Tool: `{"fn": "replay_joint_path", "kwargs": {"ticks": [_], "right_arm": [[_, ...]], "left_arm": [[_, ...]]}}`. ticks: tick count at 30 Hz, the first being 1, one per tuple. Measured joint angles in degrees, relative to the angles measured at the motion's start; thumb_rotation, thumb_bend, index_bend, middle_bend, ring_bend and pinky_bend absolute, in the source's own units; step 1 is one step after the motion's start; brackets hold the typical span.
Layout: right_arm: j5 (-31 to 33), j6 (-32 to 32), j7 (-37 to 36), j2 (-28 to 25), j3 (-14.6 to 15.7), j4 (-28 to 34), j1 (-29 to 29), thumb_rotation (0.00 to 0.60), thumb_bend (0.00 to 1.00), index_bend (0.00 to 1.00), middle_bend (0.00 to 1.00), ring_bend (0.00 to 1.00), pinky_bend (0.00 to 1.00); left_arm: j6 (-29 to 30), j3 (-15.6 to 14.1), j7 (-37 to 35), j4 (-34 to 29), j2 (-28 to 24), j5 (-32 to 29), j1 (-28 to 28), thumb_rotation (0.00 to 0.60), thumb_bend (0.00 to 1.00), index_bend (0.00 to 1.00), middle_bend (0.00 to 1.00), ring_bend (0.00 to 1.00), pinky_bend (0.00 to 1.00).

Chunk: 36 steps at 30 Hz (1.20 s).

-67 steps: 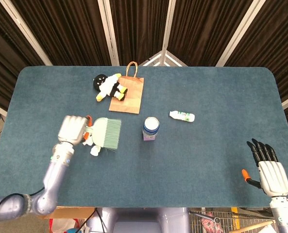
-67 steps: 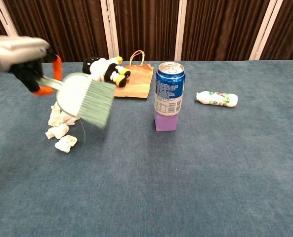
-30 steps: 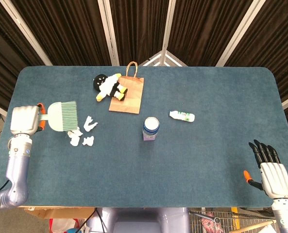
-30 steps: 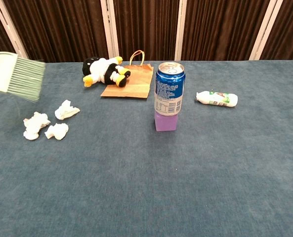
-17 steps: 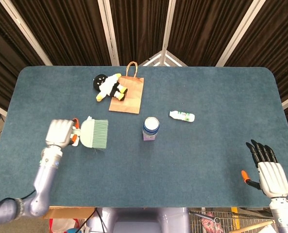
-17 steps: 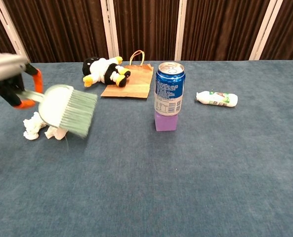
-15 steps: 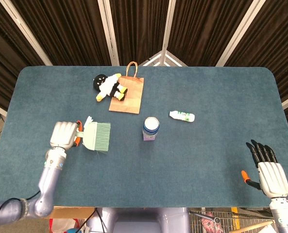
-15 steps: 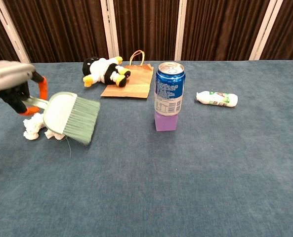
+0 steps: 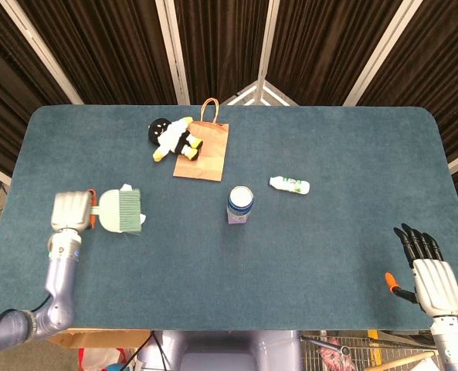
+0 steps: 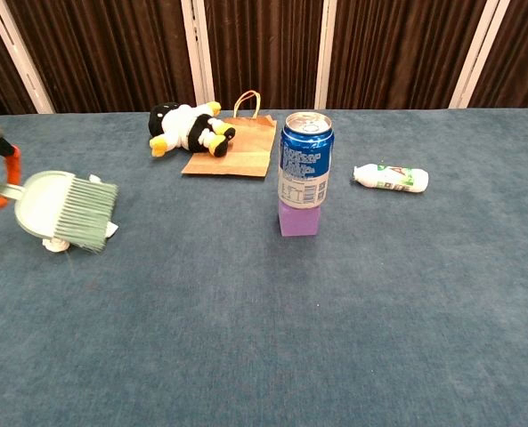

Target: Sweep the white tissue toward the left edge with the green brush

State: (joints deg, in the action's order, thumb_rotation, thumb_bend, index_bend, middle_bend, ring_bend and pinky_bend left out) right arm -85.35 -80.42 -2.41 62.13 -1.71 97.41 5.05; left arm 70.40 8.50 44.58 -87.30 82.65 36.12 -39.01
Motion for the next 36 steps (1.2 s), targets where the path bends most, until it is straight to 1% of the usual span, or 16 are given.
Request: {"fn": "replay_joint_path", "kwargs": {"ticks": [5,10,14,17,22,24,26,28,30,32,34,35,36], "right_arm": [[0.1,0.1,0.2,0.0,0.0,0.1,0.0,0.600,0.36,0.00,0.00,0.00,0.04],[0.1,-0.1,0.5,0.1,0.0,0.0,0.0,0.600,0.36,0.00,0.00,0.00,0.04],[0.2,0.0,0.7,0.2,-0.1,0.0,0.0,0.600,0.36,0.00,0.00,0.00,0.04],[0.3,0.1,0.8,0.2,-0.1,0.0,0.0,0.600,0.36,0.00,0.00,0.00,0.04],[0.3,0.0,1.2,0.3,-0.2,0.0,0.1,0.600,0.36,0.00,0.00,0.00,0.04],[0.3,0.1,1.3,0.3,-0.1,0.0,0.1,0.600,0.36,0.00,0.00,0.00,0.04],[0.4,0.3,1.4,0.3,-0.1,0.1,0.2,0.600,0.36,0.00,0.00,0.00,0.04],[0.4,0.3,1.4,0.3,-0.1,0.2,0.2,0.600,0.36,0.00,0.00,0.00,0.04],[0.4,0.2,1.5,0.3,-0.1,0.2,0.1,0.600,0.36,0.00,0.00,0.00,0.04],[0.4,0.1,1.6,0.3,-0.1,0.3,0.1,0.600,0.36,0.00,0.00,0.00,0.04],[0.4,0.1,1.7,0.3,-0.2,0.3,0.1,0.600,0.36,0.00,0.00,0.00,0.04],[0.4,0.1,1.7,0.3,-0.2,0.3,0.1,0.600,0.36,0.00,0.00,0.00,0.04],[0.4,0.1,1.8,0.3,-0.1,0.3,0.1,0.600,0.36,0.00,0.00,0.00,0.04]], "left_arm": [[-0.3,0.8,-3.6,0.9,-3.7,1.3,1.4,0.600,0.74,0.80,1.00,1.00,1.00],[-0.4,2.1,-8.2,-0.4,-8.4,3.0,3.1,0.600,0.74,0.80,1.00,1.00,1.00],[0.1,3.0,-12.4,-3.1,-11.7,5.5,4.8,0.600,0.74,0.80,1.00,1.00,1.00],[0.6,3.3,-15.2,-5.2,-13.0,7.6,5.9,0.600,0.73,0.79,1.00,1.00,1.00],[1.9,2.8,-19.1,-10.8,-14.7,12.5,8.0,0.600,0.72,0.79,1.00,1.00,1.00],[2.7,1.7,-20.2,-13.7,-15.1,15.4,9.1,0.600,0.71,0.78,1.00,1.00,1.00],[3.4,0.2,-20.9,-16.3,-15.4,18.6,10.3,0.600,0.67,0.76,1.00,1.00,1.00],[4.2,-2.3,-21.1,-19.3,-15.4,22.6,11.7,0.600,0.61,0.74,1.00,1.00,1.00],[4.7,-5.3,-20.9,-21.8,-15.0,26.0,13.1,0.600,0.58,0.72,1.00,0.99,1.00],[4.9,-8.2,-20.2,-23.8,-14.2,28.6,14.3,0.600,0.57,0.69,1.00,0.98,1.00],[5.0,-10.0,-19.1,-24.7,-12.9,29.9,15.2,0.600,0.54,0.65,0.98,0.96,1.00],[5.0,-10.5,-18.6,-24.8,-12.2,30.3,15.5,0.600,0.51,0.60,0.92,0.92,0.98],[5.1,-11.0,-17.9,-24.8,-11.2,30.7,15.9,0.600,0.46,0.53,0.84,0.86,0.95]]}}
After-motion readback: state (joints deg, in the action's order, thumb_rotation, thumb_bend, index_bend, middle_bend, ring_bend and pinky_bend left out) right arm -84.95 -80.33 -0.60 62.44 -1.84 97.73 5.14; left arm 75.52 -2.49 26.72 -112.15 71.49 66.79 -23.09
